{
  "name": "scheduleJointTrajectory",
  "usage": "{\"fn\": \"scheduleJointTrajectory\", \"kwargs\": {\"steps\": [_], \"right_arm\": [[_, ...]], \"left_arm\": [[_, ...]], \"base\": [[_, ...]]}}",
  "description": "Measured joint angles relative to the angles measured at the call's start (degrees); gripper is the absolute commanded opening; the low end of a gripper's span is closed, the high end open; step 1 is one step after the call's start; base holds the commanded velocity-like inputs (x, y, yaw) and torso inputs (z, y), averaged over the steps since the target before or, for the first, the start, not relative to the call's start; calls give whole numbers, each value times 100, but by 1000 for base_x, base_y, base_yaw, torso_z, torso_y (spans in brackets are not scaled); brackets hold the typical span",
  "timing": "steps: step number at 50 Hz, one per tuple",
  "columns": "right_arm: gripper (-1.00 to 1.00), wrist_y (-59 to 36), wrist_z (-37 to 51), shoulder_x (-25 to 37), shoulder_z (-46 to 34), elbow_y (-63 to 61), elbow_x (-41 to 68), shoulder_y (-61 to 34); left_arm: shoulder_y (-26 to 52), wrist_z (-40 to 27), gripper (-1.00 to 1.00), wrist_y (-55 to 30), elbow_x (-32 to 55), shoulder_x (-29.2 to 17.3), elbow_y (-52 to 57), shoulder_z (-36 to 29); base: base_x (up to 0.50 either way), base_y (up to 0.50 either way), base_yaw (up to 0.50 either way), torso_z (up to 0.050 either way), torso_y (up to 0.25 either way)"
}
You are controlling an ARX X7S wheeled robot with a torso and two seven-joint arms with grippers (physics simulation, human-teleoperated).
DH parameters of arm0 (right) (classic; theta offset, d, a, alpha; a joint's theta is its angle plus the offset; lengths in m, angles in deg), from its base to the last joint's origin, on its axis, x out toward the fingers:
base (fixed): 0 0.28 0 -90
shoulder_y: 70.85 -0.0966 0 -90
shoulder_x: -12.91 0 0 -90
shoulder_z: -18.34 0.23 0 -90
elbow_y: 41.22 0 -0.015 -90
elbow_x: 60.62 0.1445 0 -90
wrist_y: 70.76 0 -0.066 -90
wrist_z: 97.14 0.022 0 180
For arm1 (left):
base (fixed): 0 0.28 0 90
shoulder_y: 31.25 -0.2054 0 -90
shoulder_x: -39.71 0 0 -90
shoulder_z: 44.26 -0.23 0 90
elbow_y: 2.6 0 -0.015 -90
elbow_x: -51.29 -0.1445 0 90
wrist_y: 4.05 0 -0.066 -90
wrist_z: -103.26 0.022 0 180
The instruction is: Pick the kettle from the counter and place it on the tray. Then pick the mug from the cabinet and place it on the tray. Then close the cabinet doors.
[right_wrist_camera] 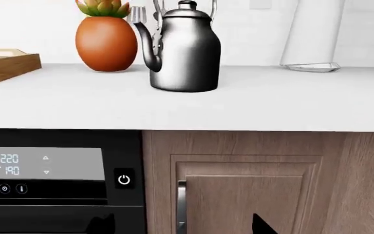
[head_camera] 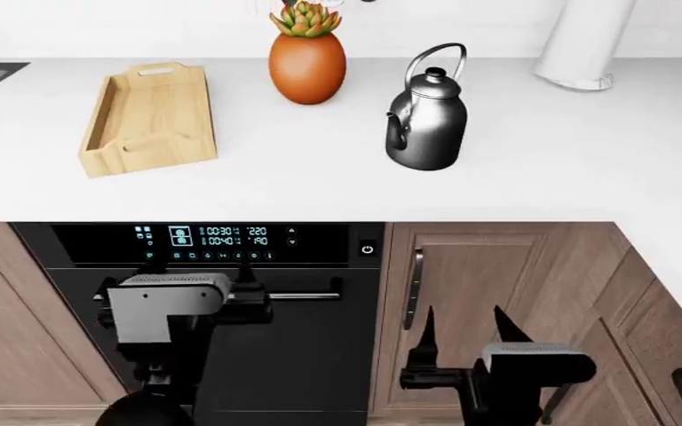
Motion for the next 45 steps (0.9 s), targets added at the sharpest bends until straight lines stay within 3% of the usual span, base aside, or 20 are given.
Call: {"fn": "scheduleJointTrajectory", "kwargs": {"steps": [10, 19, 27, 35, 45], "right_arm": [[100, -402, 111, 132, -13, -823, 102, 113], [100, -757, 199, 252, -17, -1521, 177, 170], [100, -1019, 267, 349, -4, -2056, 247, 209], [100, -1163, 318, 441, 41, -2433, 343, 256], [100, -1236, 373, 546, 50, -2631, 450, 279]], "left_arm": [[3022, -448, 100, -3231, 459, 68, 1428, 119], [5994, -704, 100, -4640, 534, 289, 511, 28], [8344, -744, 100, -4532, 435, 465, -1644, -229], [10393, -757, 100, -3477, 845, 597, -4704, -986], [11785, -898, 100, -2659, 1524, 679, -7041, -1714]], "base": [[0, 0, 0, 50, 0], [0, 0, 0, 50, 0], [0, 0, 0, 50, 0], [0, 0, 0, 50, 1], [0, 0, 0, 50, 2]]}}
